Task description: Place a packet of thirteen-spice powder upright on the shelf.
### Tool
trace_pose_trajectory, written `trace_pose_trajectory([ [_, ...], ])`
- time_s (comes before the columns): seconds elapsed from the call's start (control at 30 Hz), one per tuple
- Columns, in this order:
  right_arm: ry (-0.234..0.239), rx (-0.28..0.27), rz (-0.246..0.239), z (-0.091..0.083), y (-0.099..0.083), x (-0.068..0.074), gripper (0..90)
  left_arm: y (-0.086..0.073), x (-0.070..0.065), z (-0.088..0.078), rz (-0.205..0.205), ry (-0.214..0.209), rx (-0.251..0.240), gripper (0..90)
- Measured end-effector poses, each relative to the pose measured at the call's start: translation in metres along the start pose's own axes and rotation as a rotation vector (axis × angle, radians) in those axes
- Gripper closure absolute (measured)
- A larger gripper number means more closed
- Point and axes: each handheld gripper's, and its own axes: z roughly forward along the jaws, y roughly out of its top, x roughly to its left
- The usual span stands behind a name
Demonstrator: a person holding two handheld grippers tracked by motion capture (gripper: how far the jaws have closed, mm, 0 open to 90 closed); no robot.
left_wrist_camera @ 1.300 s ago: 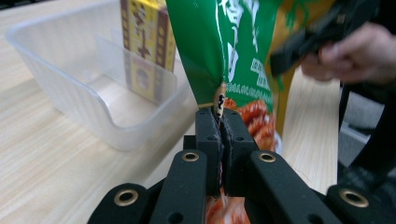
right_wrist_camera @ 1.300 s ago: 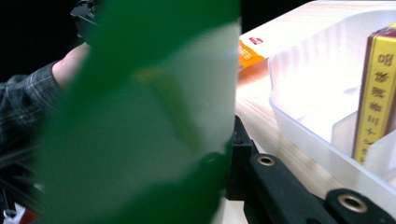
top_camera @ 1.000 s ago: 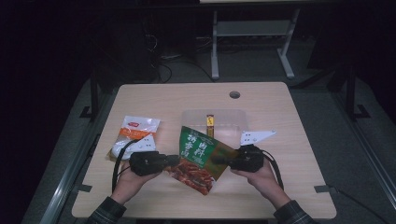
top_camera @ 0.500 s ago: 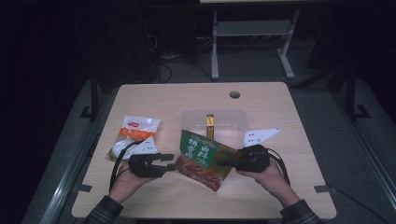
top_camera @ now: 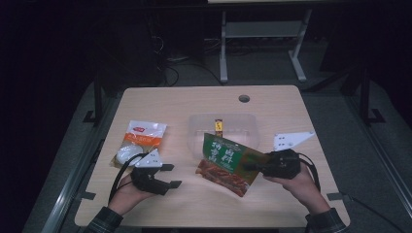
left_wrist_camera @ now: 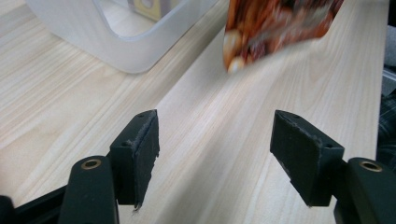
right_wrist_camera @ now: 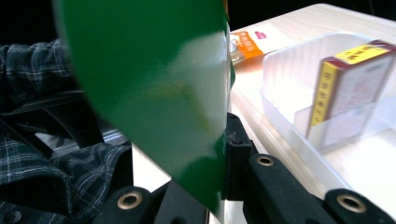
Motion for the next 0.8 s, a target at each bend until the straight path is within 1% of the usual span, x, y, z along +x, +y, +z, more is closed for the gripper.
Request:
trace_pose_trajectory([
  [0.07,-0.012,-0.007,0.002,-0.006,-0.001,-0.001,89.8,-0.001,0.001,0.003,0.004,0.010,0.007,30.8],
  [0.1,-0.012,-0.007,0.002,-0.006,-0.001,-0.001,89.8,-0.001,0.001,0.003,0.004,0.010,0.007,30.0],
  [0.13,-0.024,-0.012,0.005,-0.014,-0.001,-0.002,89.8,-0.001,0.001,0.005,0.009,0.016,0.007,29.1],
  [0.17,-0.024,-0.012,0.005,-0.014,-0.001,-0.002,89.8,-0.001,0.001,0.005,0.009,0.016,0.007,28.6],
  [0.23,-0.044,-0.016,0.006,-0.023,-0.001,-0.004,89.8,-0.002,0.002,0.007,0.007,0.018,0.011,27.8],
  [0.3,-0.048,-0.020,0.007,-0.025,0.000,-0.005,89.8,-0.002,0.002,0.008,0.007,0.017,0.014,27.8],
  [0.33,-0.055,-0.026,0.007,-0.028,0.000,-0.005,89.8,-0.003,0.003,0.009,0.017,0.018,0.019,27.8],
  [0.37,-0.072,-0.034,0.013,-0.034,0.000,-0.007,89.8,-0.003,0.002,0.011,0.010,0.018,0.018,27.5],
  [0.47,-0.093,-0.043,0.013,-0.041,0.003,-0.008,89.8,-0.004,0.003,0.012,0.018,0.016,0.033,27.5],
  [0.57,-0.114,-0.048,0.019,-0.049,0.005,-0.009,89.8,-0.004,0.003,0.013,0.016,0.014,0.032,27.5],
  [0.63,-0.138,-0.057,0.027,-0.056,0.007,-0.010,89.8,-0.004,0.003,0.014,0.004,0.013,0.023,27.5],
  [0.7,-0.163,-0.065,0.023,-0.061,0.009,-0.011,89.8,-0.003,0.003,0.014,-0.001,0.009,0.013,27.5],
  [0.8,-0.201,-0.075,0.037,-0.068,0.010,-0.014,89.8,-0.003,0.003,0.014,-0.004,0.007,0.010,27.5],
])
